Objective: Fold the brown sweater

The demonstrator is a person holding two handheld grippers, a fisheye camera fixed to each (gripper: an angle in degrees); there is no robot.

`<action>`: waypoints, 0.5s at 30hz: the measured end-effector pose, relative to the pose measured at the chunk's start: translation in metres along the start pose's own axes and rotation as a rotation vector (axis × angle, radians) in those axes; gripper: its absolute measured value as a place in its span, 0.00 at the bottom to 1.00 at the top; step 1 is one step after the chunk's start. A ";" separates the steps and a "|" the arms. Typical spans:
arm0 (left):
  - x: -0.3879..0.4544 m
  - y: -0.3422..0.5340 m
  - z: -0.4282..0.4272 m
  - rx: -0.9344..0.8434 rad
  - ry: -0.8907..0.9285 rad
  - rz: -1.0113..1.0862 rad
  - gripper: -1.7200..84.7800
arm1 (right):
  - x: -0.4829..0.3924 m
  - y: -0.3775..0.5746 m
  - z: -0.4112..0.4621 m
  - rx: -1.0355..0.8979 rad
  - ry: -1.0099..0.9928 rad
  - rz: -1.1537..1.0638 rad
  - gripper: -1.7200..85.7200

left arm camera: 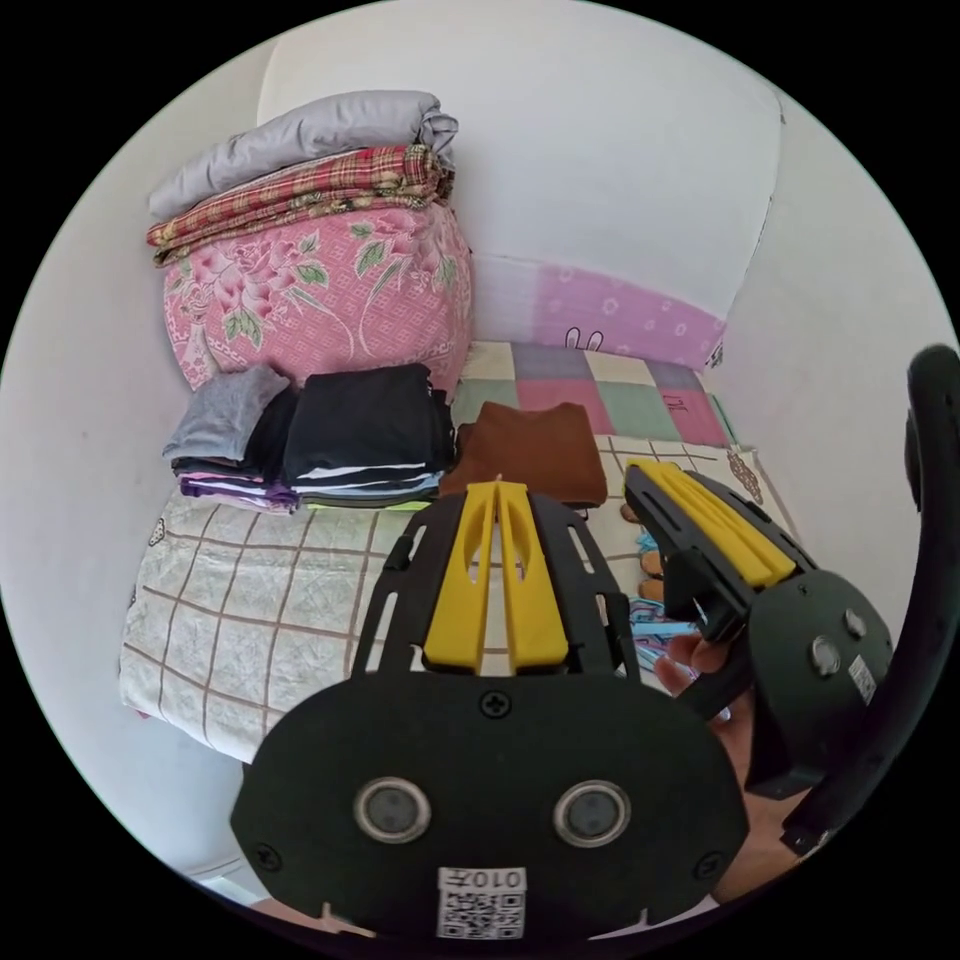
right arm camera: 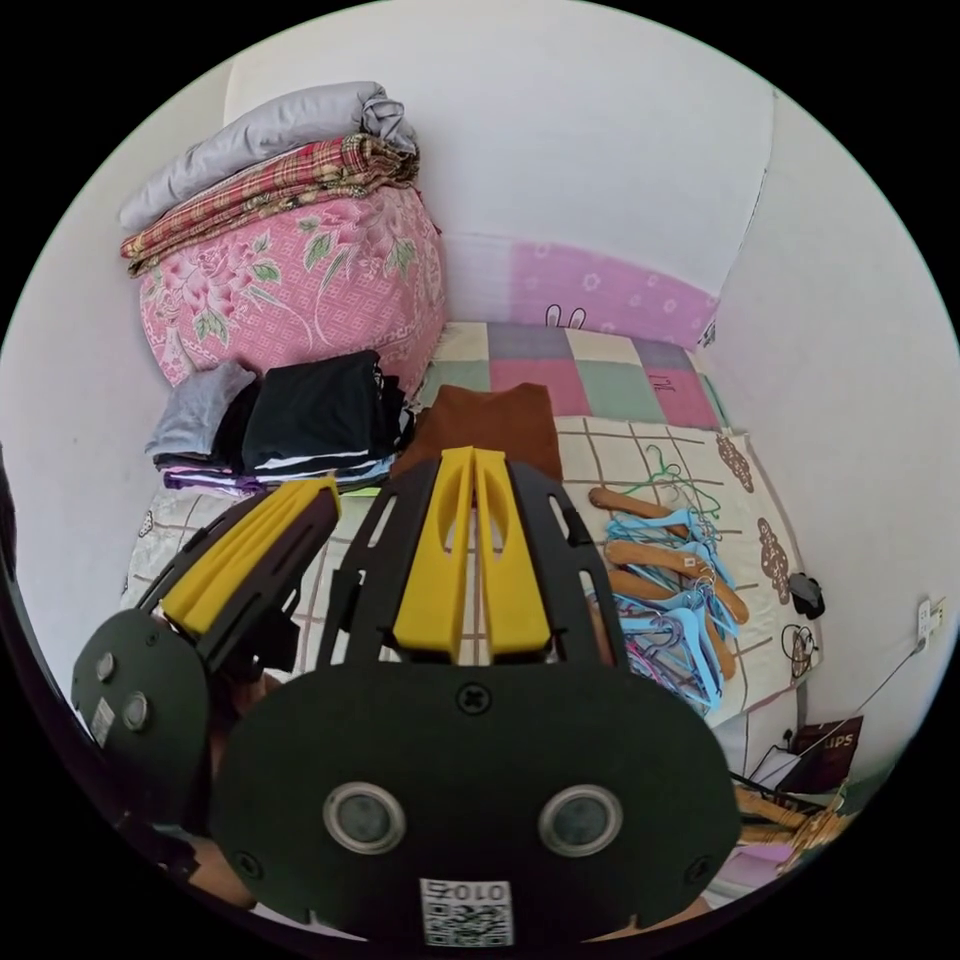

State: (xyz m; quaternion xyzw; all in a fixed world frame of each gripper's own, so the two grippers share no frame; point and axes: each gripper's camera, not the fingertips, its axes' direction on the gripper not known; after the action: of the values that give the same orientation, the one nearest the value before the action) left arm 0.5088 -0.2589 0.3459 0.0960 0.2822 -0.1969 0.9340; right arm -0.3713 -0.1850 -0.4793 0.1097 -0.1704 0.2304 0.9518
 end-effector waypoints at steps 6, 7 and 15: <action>0.001 -0.004 0.000 -0.013 -0.013 -0.009 0.02 | 0.001 0.001 -0.002 0.007 0.007 -0.002 0.03; 0.001 -0.004 0.000 -0.013 -0.012 -0.013 0.02 | 0.002 0.002 -0.002 0.007 0.004 -0.001 0.03; 0.003 -0.005 -0.002 -0.013 -0.007 -0.009 0.02 | 0.007 0.006 -0.006 0.035 0.029 0.033 0.03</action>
State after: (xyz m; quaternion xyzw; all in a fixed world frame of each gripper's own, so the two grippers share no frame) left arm 0.5079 -0.2636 0.3425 0.0880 0.2809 -0.1996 0.9346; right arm -0.3669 -0.1755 -0.4818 0.1203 -0.1542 0.2504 0.9482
